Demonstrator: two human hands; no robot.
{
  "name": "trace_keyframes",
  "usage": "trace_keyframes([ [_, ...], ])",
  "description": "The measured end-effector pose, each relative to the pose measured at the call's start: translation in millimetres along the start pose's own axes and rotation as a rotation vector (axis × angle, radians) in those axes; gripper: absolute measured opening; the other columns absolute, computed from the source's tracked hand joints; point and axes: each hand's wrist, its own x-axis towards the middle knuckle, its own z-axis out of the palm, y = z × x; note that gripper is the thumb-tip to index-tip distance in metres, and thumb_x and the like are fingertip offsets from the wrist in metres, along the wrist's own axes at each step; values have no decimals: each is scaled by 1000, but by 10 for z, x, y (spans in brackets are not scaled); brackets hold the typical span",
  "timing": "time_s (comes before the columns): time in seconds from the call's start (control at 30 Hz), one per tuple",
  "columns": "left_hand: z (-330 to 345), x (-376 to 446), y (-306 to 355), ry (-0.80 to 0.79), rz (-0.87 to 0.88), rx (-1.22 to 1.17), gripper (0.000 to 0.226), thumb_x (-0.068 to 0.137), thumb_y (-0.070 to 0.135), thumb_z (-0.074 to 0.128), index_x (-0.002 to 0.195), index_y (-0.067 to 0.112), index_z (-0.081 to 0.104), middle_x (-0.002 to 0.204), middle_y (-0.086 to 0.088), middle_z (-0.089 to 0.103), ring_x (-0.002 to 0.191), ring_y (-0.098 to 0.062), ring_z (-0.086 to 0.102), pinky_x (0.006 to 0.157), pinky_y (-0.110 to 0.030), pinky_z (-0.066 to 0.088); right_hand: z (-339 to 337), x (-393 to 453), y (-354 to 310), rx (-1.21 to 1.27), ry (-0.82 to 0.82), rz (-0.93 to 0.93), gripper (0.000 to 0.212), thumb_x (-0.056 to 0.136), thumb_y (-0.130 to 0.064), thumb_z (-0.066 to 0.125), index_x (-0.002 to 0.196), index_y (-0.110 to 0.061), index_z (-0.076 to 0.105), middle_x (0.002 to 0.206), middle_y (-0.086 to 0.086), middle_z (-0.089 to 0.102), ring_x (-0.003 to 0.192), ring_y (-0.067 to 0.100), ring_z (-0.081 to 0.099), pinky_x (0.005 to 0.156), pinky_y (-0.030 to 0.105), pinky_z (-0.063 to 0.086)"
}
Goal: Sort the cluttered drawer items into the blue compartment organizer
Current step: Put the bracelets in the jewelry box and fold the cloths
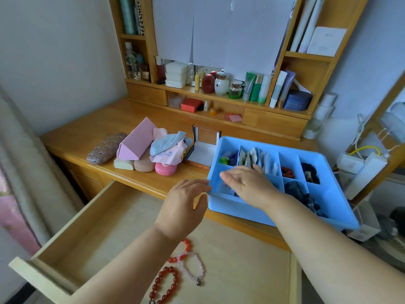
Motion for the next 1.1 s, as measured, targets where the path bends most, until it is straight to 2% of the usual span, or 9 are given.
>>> trace_keyframes([
  [0.07,-20,9,-10,-54,-44,-16,23,88,8,61,106,16,72,117,10,65,99,-9,61,81,-16,47,-41,-214,105,197,248,-20,87,90,-67,13,91,-1,69,105,5,69,105,11,56,100,33,38],
  [0.17,-42,67,-35,-78,-240,-135,22,92,18,57,111,22,68,104,21,64,90,3,60,76,-8,47,-48,-668,454,86,620,-22,22,90,-29,60,86,-11,73,97,-4,71,92,2,54,86,28,41],
  [0.23,-26,150,-48,-85,-403,-225,25,93,23,57,117,20,63,95,20,62,86,4,59,76,-13,51,-87,-945,688,-37,739,44,3,81,-13,71,83,-12,74,90,0,72,89,14,62,81,31,42],
  [0.37,107,357,9,-309,-549,-245,25,95,24,52,118,16,60,84,2,63,69,-9,60,56,-17,50,-123,-1282,949,96,512,224,15,84,-32,67,91,-20,73,96,-10,67,94,9,59,81,25,43],
  [0.43,181,433,24,-275,-540,-212,18,96,18,50,106,16,65,73,1,60,59,-10,54,48,-16,43,-64,-1352,962,12,414,201,19,81,-38,68,93,-24,73,96,-16,63,93,7,55,80,25,43],
  [0.57,287,619,-3,-208,-548,-202,18,94,11,50,91,12,67,65,-2,55,57,-14,47,51,-21,38,31,-1307,924,-73,491,211,13,82,-28,71,91,-20,74,88,-10,63,82,13,60,68,27,44],
  [0.93,501,1100,-87,-249,-507,-150,29,90,3,40,70,11,59,60,-7,48,56,-21,42,51,-25,32,-28,-947,1165,-86,483,231,16,85,-36,67,93,-23,73,87,-13,58,76,10,58,57,23,35],
  [1.0,581,1165,-110,-236,-513,-158,29,91,3,38,75,11,60,58,-5,48,53,-19,44,49,-23,33,-58,-876,1239,-78,464,230,17,86,-37,66,94,-24,72,88,-16,56,75,9,57,56,20,33],
  [1.1,707,1299,-148,-217,-546,-171,31,93,5,34,102,6,64,63,-4,53,54,-16,50,45,-20,36,-117,-760,1377,-63,454,225,16,85,-37,65,94,-25,73,87,-18,55,74,6,56,55,16,31],
])
